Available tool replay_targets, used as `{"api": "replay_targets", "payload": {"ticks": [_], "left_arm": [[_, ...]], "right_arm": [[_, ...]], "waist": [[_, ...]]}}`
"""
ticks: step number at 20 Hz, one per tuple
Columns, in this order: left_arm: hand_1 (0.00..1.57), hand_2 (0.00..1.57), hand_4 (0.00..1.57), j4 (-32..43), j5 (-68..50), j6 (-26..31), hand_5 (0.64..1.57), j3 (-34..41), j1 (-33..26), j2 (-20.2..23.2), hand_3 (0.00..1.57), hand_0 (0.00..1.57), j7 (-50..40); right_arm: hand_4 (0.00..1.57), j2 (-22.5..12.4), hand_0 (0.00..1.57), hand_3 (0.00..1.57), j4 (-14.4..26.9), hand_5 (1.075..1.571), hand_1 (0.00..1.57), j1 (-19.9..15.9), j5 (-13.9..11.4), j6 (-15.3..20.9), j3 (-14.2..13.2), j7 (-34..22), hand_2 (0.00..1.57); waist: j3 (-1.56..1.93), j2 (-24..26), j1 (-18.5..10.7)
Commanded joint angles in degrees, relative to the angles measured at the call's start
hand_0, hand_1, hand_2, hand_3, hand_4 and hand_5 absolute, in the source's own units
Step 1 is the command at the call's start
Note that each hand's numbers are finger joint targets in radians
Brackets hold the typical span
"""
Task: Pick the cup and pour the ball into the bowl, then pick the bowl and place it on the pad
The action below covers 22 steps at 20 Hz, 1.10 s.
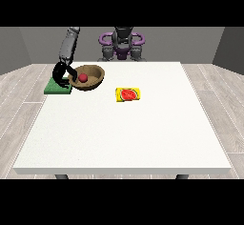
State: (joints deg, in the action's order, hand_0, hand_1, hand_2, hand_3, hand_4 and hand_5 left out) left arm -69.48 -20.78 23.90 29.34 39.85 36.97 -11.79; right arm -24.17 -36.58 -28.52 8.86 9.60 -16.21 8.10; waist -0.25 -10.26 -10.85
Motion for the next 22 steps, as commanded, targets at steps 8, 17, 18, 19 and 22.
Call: {"api": "replay_targets", "payload": {"ticks": [8,17,18,19,22], "left_arm": [[0.00,0.00,1.20,3.2,1.4,-0.5,1.545,1.5,-6.4,0.8,0.00,0.00,4.1],[0.00,0.00,1.21,14.0,2.6,3.4,1.554,5.4,-9.6,7.5,0.00,0.00,14.6],[0.00,0.00,1.21,13.5,2.5,3.3,1.555,5.4,-10.4,7.1,0.00,0.00,15.2],[0.00,0.00,1.21,12.5,0.2,4.5,1.555,5.4,-8.2,8.7,0.00,0.00,11.7],[0.00,0.00,1.21,13.2,0.9,4.1,1.553,5.1,-9.3,7.8,0.00,0.00,14.0]], "right_arm": [[1.08,-15.3,1.57,0.67,1.0,1.566,1.57,-3.3,-0.7,-8.2,-1.1,-13.0,1.57],[1.10,-15.4,1.57,0.53,-4.0,1.564,1.57,-3.1,-1.2,-11.8,0.0,-14.1,1.57],[1.12,-15.1,1.57,0.38,-3.3,1.568,1.57,-1.4,-1.6,-12.3,0.0,-11.3,1.57],[1.11,-16.4,1.57,0.46,-0.4,1.567,1.57,-2.5,-0.8,-12.2,-2.1,-10.3,1.57],[1.07,-11.7,1.57,0.45,-0.4,1.566,1.57,-2.7,0.1,-9.9,-2.0,-10.8,1.57]], "waist": [[0.29,3.8,5.6],[0.24,0.5,10.3],[0.25,0.3,10.1],[0.28,-0.8,8.5],[0.27,-0.9,8.2]]}}
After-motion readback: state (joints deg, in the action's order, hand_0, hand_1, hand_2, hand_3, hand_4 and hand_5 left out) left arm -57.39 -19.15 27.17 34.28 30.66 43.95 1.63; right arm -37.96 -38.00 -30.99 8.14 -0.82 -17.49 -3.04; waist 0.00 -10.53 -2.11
